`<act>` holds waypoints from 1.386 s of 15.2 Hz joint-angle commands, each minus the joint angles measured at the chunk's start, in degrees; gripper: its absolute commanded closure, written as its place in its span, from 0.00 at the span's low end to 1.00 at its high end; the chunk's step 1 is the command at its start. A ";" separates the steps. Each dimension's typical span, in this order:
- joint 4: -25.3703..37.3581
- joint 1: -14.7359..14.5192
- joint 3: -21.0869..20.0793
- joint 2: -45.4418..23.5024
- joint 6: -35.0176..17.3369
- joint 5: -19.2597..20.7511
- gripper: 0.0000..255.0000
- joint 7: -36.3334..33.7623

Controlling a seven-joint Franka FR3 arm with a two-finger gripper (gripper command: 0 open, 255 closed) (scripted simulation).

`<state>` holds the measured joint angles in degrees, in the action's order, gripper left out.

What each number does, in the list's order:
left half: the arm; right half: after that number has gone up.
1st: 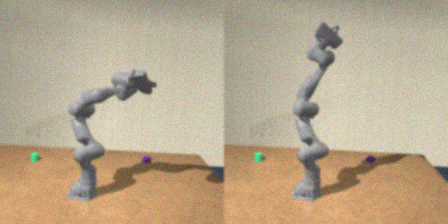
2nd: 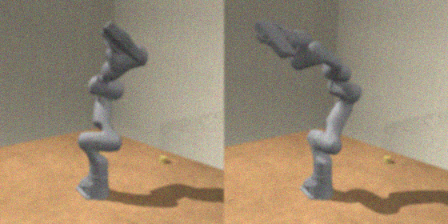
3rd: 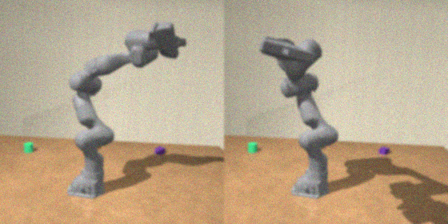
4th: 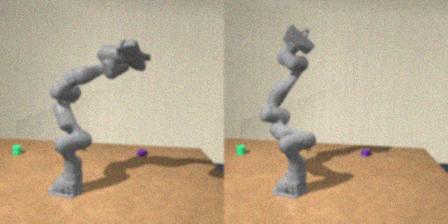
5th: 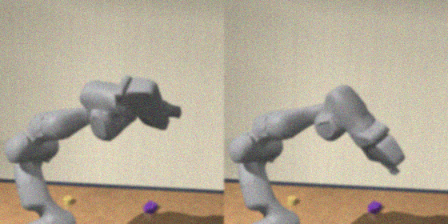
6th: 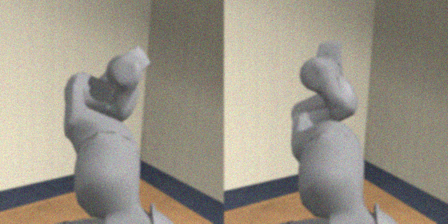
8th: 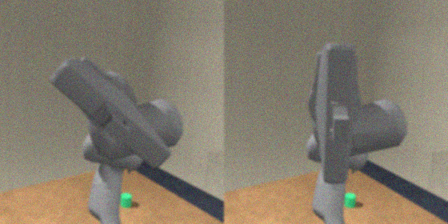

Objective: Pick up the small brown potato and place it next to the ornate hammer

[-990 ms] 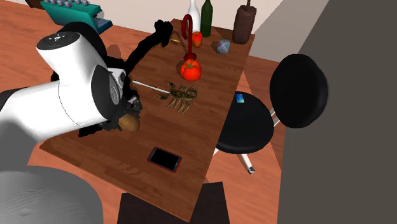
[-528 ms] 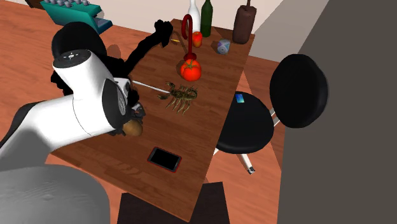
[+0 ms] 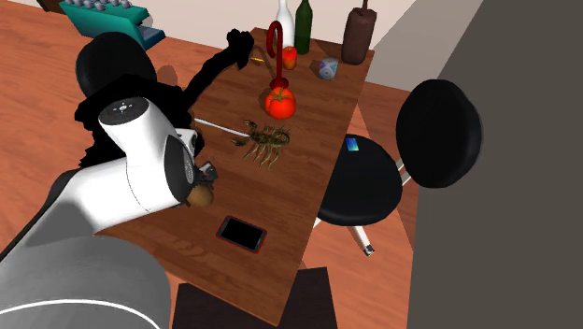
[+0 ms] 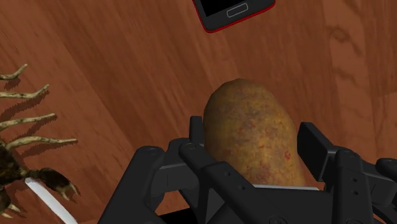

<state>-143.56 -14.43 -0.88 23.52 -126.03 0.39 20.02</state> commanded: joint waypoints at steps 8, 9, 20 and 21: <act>-4.16 0.12 0.09 -3.86 -8.04 0.14 1.00 0.05; -4.58 0.13 0.08 -4.34 -8.94 0.15 1.00 0.03; -7.66 0.22 0.00 -9.29 -16.97 0.33 1.00 -0.15; -7.66 0.23 0.00 -9.30 -16.97 0.32 1.00 -0.15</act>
<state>-150.88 -14.28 -0.97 14.60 -143.04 0.68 19.83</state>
